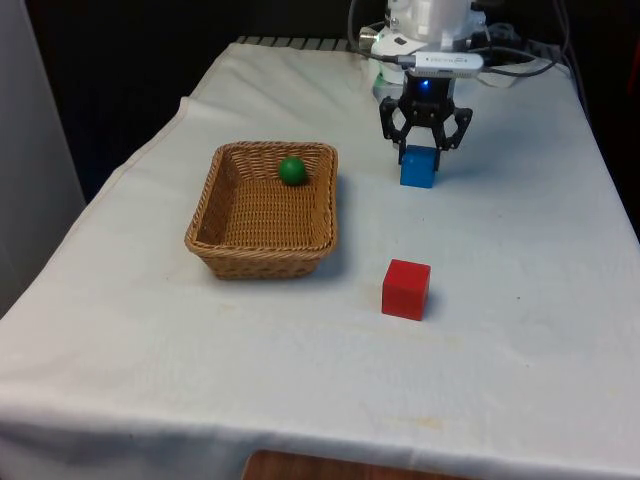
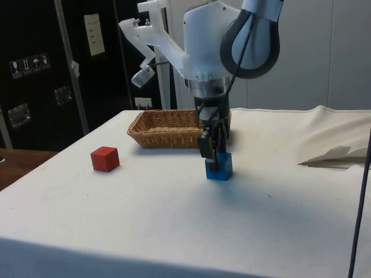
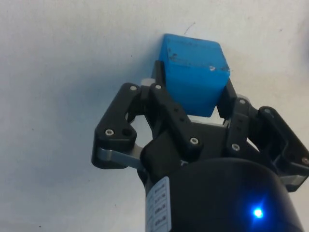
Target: Place all non-red objects into the basket.
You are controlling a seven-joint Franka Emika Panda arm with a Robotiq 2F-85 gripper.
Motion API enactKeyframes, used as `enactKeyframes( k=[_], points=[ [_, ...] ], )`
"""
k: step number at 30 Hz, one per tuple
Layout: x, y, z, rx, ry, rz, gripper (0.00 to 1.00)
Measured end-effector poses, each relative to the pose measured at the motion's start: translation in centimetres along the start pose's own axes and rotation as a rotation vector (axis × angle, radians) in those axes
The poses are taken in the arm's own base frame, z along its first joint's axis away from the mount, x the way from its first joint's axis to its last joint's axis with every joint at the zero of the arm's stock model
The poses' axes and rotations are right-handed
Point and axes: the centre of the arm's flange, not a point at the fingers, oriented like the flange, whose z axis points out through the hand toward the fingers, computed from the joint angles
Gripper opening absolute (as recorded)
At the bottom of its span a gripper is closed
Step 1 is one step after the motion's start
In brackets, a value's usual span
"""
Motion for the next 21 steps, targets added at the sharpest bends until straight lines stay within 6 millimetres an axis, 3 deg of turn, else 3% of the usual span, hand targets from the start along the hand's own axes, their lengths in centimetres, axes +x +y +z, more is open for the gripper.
enactKeyframes(
  k=[7,13,21],
  points=[
    [0.1,0.0,-1.4,0.007,0.012,0.001,0.01],
    [0.1,0.1,-4.4,0.016,0.009,-0.003,0.01],
    [0.1,0.2,-6.8,0.023,0.014,-0.003,0.01]
  ],
)
